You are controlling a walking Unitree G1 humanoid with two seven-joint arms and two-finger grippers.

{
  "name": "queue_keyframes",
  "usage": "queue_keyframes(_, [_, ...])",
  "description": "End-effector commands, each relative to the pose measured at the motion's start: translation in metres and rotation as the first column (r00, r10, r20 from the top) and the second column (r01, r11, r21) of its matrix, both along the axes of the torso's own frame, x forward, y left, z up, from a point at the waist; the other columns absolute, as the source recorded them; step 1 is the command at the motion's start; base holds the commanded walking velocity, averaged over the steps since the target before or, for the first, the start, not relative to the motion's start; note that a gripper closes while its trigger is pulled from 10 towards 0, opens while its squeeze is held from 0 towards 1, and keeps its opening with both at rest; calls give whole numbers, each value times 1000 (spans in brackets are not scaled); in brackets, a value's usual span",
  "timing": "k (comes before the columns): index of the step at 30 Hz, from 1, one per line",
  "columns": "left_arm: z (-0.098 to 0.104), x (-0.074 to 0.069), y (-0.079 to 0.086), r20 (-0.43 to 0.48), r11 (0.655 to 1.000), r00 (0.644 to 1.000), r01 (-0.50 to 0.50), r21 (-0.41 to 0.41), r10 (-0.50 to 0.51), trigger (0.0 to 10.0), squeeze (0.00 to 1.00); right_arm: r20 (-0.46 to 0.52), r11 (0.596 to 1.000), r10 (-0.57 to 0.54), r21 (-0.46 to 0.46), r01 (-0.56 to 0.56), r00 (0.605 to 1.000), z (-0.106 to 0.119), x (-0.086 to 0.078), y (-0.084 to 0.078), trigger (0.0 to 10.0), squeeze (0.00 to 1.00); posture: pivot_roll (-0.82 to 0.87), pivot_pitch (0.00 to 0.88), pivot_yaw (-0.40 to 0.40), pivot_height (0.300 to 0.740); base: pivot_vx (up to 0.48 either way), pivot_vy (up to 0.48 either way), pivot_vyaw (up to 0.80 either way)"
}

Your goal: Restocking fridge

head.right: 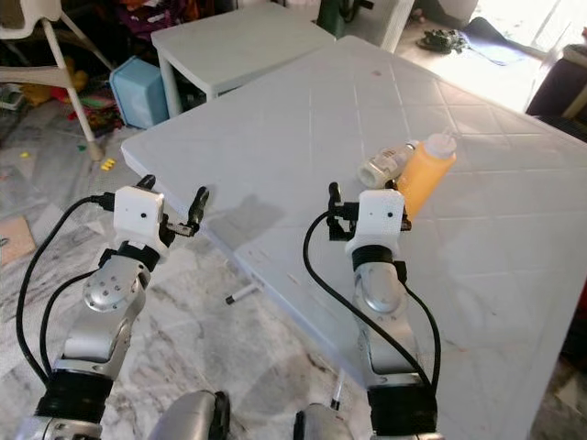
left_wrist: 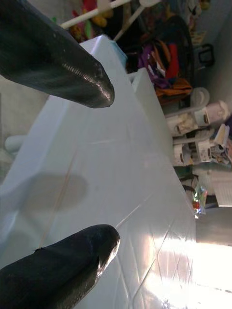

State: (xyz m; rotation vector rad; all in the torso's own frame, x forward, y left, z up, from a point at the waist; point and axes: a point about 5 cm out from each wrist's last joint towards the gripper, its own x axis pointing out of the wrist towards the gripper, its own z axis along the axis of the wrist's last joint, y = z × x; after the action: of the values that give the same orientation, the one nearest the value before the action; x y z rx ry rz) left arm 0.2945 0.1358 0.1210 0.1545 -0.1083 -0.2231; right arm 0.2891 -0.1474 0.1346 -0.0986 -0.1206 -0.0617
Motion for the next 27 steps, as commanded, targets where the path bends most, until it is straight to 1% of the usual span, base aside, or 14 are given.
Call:
queue_keyframes(1, [1,-2,-3,8,1000,1000,16,10,-16,10000,0,14,999,-37,-16,37,999,2,1,-5,10000,0,1,92,-66,740,0,0,0])
queue_keyframes(4, [1,-2,-3,9,1000,1000,19,11,-19,10000,0,32,997,-59,-39,61,998,4,1,-7,10000,0,2,94,-65,740,0,0,0])
queue_keyframes(6, [1,-2,-3,8,1000,1000,19,12,-19,10000,0,37,997,-64,-38,66,997,5,1,-7,10000,0,3,96,-63,740,0,0,0])
queue_keyframes(8, [1,-2,-2,8,1000,1000,20,12,-21,10000,0,32,994,-104,-37,105,994,6,1,-9,10000,0,4,98,-62,740,0,0,0])
queue_keyframes(10, [1,-2,-3,8,1000,1000,22,12,-22,10000,0,27,992,-117,-50,119,993,6,1,-11,10000,0,3,99,-61,740,0,0,0])
queue_keyframes(16, [2,-2,-4,8,999,999,31,12,-31,10000,0,46,990,-121,-60,124,992,8,2,-12,10000,0,1,102,-57,740,0,0,0])
queue_keyframes(18, [3,-2,-4,10,999,999,31,10,-31,10000,0,57,991,-118,-53,121,991,10,4,-12,10000,0,1,104,-55,740,0,0,-572])
queue_keyframes(23, [5,-2,-5,22,1000,999,28,3,-28,10000,0,76,991,-113,-67,118,991,15,7,-13,10000,0,3,105,-54,740,0,0,0])
queue_keyframes(25, [5,-2,-6,22,999,999,41,8,-41,10000,0,90,987,-123,-89,131,988,17,7,-14,10000,0,4,105,-53,740,0,0,0])
queue_keyframes(27, [5,-2,-6,22,999,999,44,6,-44,10000,0,94,987,-124,-91,133,988,17,7,-14,10000,0,4,105,-53,740,0,0,0])
